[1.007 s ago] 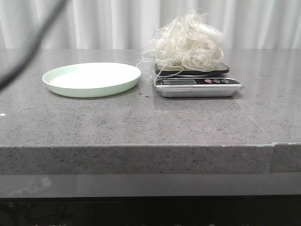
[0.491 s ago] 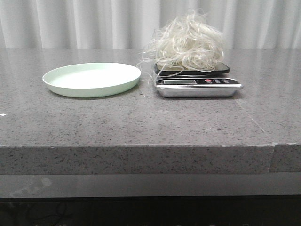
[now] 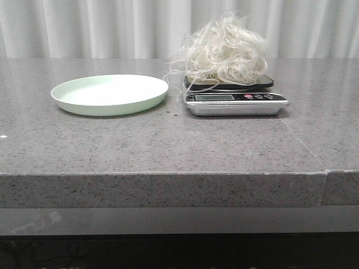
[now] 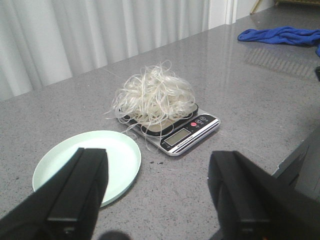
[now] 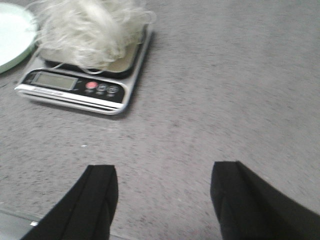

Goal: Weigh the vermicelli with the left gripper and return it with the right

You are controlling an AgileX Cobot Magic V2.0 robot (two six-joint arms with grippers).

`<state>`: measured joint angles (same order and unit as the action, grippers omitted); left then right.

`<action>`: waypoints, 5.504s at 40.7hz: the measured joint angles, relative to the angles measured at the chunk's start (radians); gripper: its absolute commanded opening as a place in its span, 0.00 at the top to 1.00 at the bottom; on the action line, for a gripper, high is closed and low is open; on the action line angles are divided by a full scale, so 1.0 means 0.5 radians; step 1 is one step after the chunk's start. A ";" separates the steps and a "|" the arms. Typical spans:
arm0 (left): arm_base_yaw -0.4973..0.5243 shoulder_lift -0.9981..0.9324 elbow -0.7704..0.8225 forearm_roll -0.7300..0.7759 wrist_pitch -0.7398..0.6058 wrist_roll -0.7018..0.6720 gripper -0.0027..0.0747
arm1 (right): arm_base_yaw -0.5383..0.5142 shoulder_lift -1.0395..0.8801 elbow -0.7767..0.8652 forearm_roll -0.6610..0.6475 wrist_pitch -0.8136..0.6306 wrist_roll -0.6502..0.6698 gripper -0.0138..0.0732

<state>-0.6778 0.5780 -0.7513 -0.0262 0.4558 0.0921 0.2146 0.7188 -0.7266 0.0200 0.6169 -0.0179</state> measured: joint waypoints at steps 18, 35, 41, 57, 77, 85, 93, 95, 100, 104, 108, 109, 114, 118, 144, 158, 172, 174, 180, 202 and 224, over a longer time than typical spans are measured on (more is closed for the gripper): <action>0.000 -0.003 0.008 0.000 0.004 0.000 0.33 | 0.319 0.973 -0.732 0.009 -0.004 -0.027 0.25; 0.000 -0.003 0.008 0.000 0.004 0.000 0.33 | 0.326 1.865 -1.562 0.013 0.002 -0.027 0.25; 0.000 -0.003 0.008 0.000 0.004 0.000 0.33 | 0.326 2.087 -1.772 0.013 0.022 -0.027 0.25; 0.000 -0.003 0.008 0.000 0.004 0.000 0.33 | 0.326 2.273 -1.903 0.013 0.087 -0.028 0.66; 0.000 -0.003 0.008 0.000 0.004 0.000 0.33 | 0.374 2.182 -2.096 0.004 0.218 -0.028 0.65; 0.000 -0.003 0.008 0.000 0.004 0.000 0.33 | 0.524 2.132 -2.406 0.001 0.220 -0.028 0.65; 0.000 -0.003 0.008 0.000 0.004 0.000 0.33 | 0.703 2.131 -2.523 0.001 0.110 -0.028 0.65; 0.000 -0.003 0.008 0.000 0.004 0.000 0.33 | 0.748 2.131 -2.524 0.001 0.082 -0.028 0.65; 0.000 -0.003 0.008 0.000 0.004 0.000 0.33 | 0.840 2.155 -2.527 0.001 0.037 -0.028 0.65; 0.000 -0.003 0.008 0.000 0.004 0.000 0.33 | 0.884 2.212 -2.532 0.005 0.032 -0.028 0.65; 0.000 -0.003 0.008 0.000 0.004 0.000 0.33 | 0.900 2.299 -2.535 0.008 0.032 -0.031 0.65; 0.000 -0.003 0.008 0.000 0.004 0.000 0.33 | 0.900 2.322 -2.535 0.008 0.032 -0.031 0.65; 0.000 -0.003 0.008 0.000 0.004 0.000 0.33 | 0.900 2.472 -2.535 0.008 0.063 -0.031 0.65; 0.000 -0.003 0.008 0.000 0.004 0.000 0.33 | 0.900 2.584 -2.535 0.008 0.115 -0.031 0.62; 0.000 -0.003 0.008 0.000 0.004 0.000 0.33 | 0.900 2.363 -2.539 0.005 0.430 -0.031 0.28; 0.000 -0.003 0.008 0.000 0.004 0.000 0.33 | 0.900 1.815 -2.239 0.005 0.573 -0.031 0.28; 0.000 -0.003 0.008 0.000 0.004 0.000 0.33 | 0.900 1.083 -1.299 0.005 0.264 -0.031 0.28; 0.000 -0.003 0.008 0.000 0.004 0.000 0.33 | 0.900 0.975 -1.198 0.005 0.249 -0.031 0.28; 0.000 -0.003 0.008 0.000 0.004 0.000 0.33 | 0.891 0.657 -0.871 0.005 0.225 -0.031 0.28; 0.000 -0.003 0.008 0.000 0.004 0.000 0.33 | 0.888 -0.293 -0.192 0.001 0.301 0.020 0.28; 0.000 -0.003 0.008 0.000 0.004 0.000 0.61 | 0.888 -0.368 -0.152 0.001 0.337 0.036 0.55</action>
<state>-0.6778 0.5765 -0.7473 -0.0262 0.4575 0.0921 0.6587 0.5348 -0.8024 0.0207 0.7854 0.0000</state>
